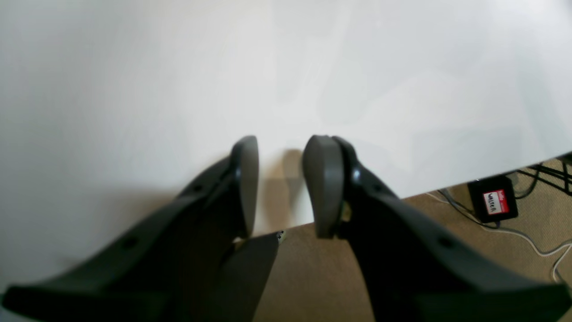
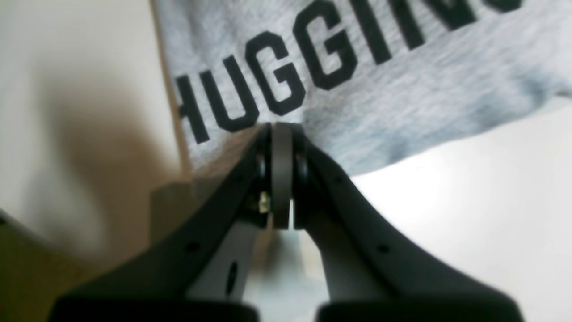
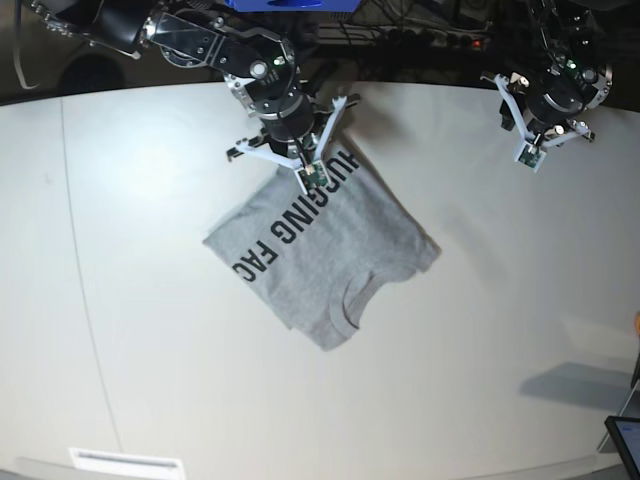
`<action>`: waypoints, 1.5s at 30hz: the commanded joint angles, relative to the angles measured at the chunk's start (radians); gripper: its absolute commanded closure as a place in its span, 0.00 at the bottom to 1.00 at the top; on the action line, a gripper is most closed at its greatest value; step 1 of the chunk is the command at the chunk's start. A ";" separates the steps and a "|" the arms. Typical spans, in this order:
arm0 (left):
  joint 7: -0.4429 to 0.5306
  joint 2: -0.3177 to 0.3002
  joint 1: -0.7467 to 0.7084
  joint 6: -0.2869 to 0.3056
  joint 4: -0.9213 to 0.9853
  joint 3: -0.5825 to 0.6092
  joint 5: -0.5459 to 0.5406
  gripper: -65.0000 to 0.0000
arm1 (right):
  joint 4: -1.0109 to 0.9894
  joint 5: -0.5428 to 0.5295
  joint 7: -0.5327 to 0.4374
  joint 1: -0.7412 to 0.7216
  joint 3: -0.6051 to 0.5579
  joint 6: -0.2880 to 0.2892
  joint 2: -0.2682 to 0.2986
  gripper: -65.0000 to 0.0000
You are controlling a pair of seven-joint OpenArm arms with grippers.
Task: Fold the T-shirt properly
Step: 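Release the shirt and raise the left gripper away, then grasp the shirt's side edges with both grippers and pull them square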
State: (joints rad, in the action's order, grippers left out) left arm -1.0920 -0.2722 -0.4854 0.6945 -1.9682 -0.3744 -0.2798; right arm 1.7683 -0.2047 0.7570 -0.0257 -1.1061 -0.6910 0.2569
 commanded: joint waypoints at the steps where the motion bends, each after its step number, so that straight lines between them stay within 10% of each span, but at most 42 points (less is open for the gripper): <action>1: 0.009 -0.012 0.000 0.003 -0.016 -0.007 -0.002 0.69 | 0.003 0.015 -0.026 0.004 0.014 -0.007 0.002 1.00; 19: 0.009 0.055 0.096 0.003 -0.018 0.050 -0.003 0.69 | 0.196 0.015 0.117 -0.164 0.186 -0.007 0.037 1.00; 29: 0.003 0.132 0.268 -0.003 0.091 0.136 0.007 0.69 | -0.031 0.018 0.085 -0.221 0.521 0.015 0.049 1.00; 45: 0.006 0.138 0.320 -0.005 0.155 0.173 0.007 0.69 | -0.209 0.017 -0.040 -0.182 0.533 0.101 0.032 1.00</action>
State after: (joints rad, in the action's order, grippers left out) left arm -1.1027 -0.1265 -0.1719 0.6861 -1.7985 -0.2001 -0.2649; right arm 1.5398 -0.2035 0.7376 -0.1867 -0.5800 -0.5911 0.2916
